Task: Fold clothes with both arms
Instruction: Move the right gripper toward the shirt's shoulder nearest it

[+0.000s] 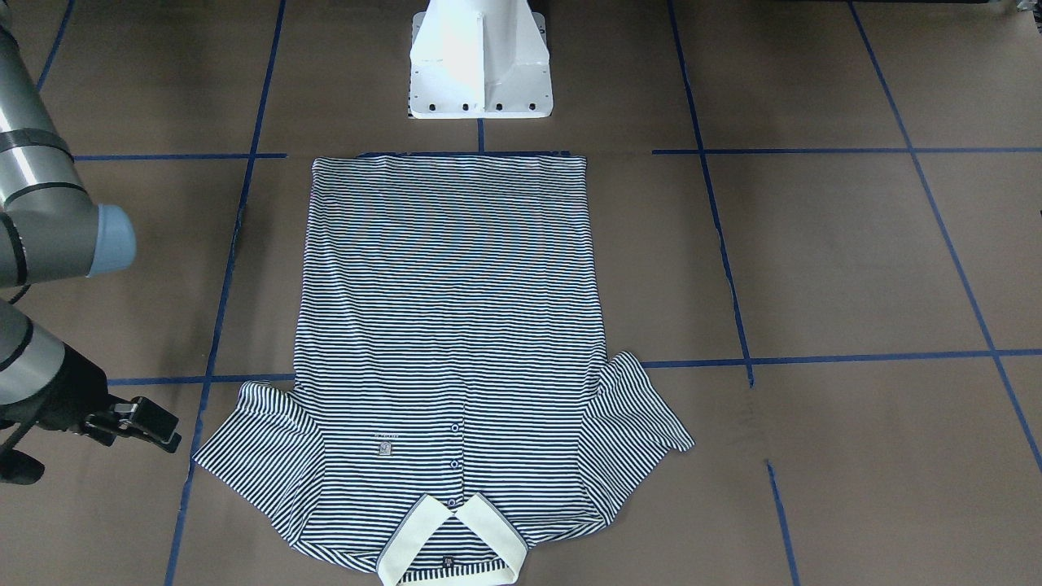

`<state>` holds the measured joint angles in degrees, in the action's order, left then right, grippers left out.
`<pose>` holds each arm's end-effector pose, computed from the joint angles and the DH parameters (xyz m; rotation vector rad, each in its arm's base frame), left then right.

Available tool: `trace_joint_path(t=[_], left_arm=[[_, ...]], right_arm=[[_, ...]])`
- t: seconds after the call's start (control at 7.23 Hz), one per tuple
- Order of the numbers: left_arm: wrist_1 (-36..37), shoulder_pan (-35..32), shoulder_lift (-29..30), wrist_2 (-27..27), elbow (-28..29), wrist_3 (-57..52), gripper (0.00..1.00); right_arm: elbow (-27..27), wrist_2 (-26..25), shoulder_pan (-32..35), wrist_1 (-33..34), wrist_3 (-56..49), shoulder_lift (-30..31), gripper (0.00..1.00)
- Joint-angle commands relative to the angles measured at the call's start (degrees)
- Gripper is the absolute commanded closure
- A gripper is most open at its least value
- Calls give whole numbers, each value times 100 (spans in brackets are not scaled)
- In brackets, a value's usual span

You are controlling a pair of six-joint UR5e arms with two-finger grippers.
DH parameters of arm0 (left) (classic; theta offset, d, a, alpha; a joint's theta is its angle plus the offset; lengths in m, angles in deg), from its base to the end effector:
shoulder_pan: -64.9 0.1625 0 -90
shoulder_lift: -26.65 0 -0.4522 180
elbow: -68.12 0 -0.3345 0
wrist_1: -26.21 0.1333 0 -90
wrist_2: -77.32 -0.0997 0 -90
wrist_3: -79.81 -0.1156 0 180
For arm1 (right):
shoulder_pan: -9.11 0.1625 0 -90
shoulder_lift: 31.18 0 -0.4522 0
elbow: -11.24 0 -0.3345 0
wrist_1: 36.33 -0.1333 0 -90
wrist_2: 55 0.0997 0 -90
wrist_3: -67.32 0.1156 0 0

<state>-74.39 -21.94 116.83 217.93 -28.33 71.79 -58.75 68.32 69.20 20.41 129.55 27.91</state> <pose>-0.0191 -0.4524 0.6166 0.3189 0.8670 0.3139 -0.2883 -0.6412 0.4871 0.1218 -0.9238 0.2989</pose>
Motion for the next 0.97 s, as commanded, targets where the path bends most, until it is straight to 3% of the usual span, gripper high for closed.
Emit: trace_joint_path(t=[0.0,0.55,0.83], left_arm=[[-231,0,-79,2,22,-7,0],[-415,0,-124,2,39,-7,0],[-443,0,-194,2,39,-7,0]], right_arm=[[405,-176,-243,-5,483,-214,16],[819,-185,-279,12,422,-328,31],[855,-220,-349,12,413,-372,33]])
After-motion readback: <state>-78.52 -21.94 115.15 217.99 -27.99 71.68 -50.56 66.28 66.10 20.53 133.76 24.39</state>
